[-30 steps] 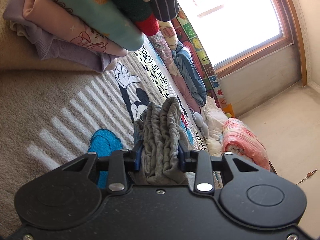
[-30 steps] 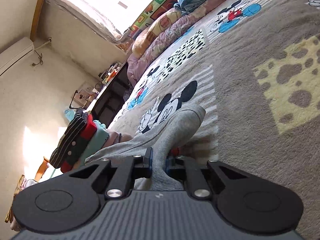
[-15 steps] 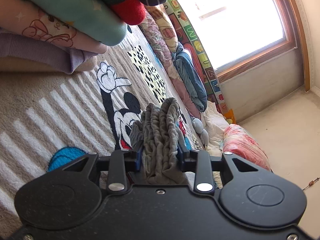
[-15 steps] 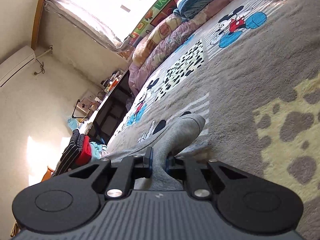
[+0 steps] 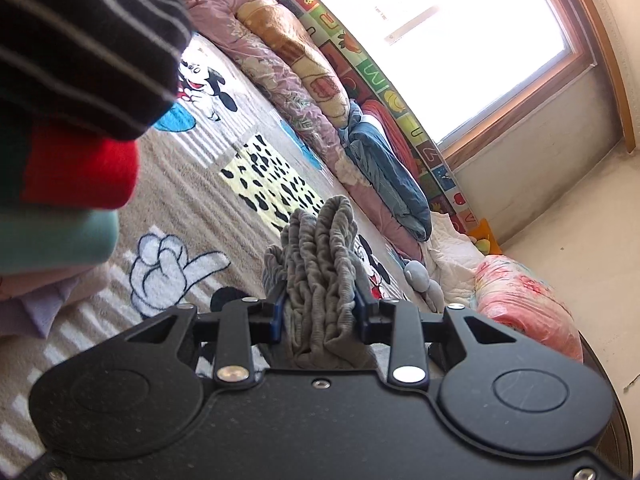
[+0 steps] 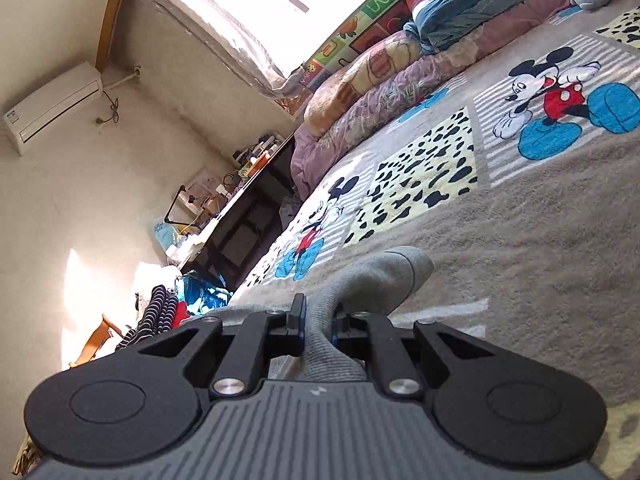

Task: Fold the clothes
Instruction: 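Lower the sweatpants onto the blanket and open both grippers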

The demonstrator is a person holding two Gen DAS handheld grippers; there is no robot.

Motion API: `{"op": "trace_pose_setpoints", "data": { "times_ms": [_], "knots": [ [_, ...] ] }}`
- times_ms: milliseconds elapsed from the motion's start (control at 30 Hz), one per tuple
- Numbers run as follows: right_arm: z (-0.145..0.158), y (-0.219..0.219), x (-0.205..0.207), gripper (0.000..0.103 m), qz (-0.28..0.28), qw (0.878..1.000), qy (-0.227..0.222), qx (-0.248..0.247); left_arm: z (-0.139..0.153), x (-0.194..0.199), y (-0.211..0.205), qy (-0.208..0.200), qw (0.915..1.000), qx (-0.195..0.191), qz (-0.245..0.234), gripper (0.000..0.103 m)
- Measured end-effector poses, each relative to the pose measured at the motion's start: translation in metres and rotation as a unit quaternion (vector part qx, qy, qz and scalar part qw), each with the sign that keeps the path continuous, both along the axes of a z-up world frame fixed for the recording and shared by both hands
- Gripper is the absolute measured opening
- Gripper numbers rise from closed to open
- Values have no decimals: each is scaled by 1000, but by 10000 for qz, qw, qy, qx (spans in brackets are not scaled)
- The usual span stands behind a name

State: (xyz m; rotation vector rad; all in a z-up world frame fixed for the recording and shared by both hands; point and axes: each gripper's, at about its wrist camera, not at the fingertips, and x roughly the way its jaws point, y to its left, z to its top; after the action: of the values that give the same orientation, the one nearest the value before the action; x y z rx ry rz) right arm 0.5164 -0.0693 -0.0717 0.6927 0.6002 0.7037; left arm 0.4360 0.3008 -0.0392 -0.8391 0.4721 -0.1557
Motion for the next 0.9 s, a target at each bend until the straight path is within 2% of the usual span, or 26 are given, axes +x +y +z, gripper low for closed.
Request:
{"op": "trace_pose_setpoints", "data": {
  "times_ms": [133, 167, 200, 233, 267, 333, 433, 500, 700, 767, 800, 833, 900],
  "knots": [
    [-7, 2, 14, 13, -143, 9995, 88, -285, 20, 38, 5, -139, 9998, 143, -4, 31],
    [-9, 2, 18, 13, -178, 9991, 110, -357, 21, 48, 7, -33, 9997, 232, 85, 31],
    [-10, 3, 22, 13, -214, 9988, 132, -428, 22, 59, 8, 75, 9993, 325, 174, 37],
    [-12, 3, 25, 13, -250, 9983, 154, -499, 20, 67, 6, 402, 9965, 652, 331, 61],
    [-14, 4, 29, 17, -285, 9978, 175, -571, 17, 66, -4, 624, 9907, 1130, 438, 71],
    [-17, 5, 36, 61, -356, 9966, 219, -713, 11, 64, -25, 1057, 9705, 2070, 643, 72],
    [-22, 6, 47, 60, -463, 9942, 285, -926, -1, 30, -56, 718, 9642, 2514, 434, 72],
    [-24, 3, 40, 60, -522, 9928, 327, -1024, -7, 8, -68, 585, 9652, 2524, 348, 72],
    [-21, -28, -64, 62, -628, 9916, 446, -1035, -24, -69, -95, 739, 9741, 2126, 211, 73],
    [-20, -39, -99, 69, -663, 9912, 486, -1038, -27, -101, -105, 870, 9744, 2062, 195, 74],
    [-19, -44, -116, 75, -681, 9910, 506, -1040, -25, -116, -111, 918, 9747, 2033, 158, 74],
    [-18, -50, -133, 81, -699, 9907, 525, -1042, -24, -132, -116, 966, 9749, 2003, 122, 76],
    [-17, -60, -168, 85, -734, 9902, 565, -1045, -16, -158, -124, 973, 9755, 1970, 95, 82]
  ]
}}
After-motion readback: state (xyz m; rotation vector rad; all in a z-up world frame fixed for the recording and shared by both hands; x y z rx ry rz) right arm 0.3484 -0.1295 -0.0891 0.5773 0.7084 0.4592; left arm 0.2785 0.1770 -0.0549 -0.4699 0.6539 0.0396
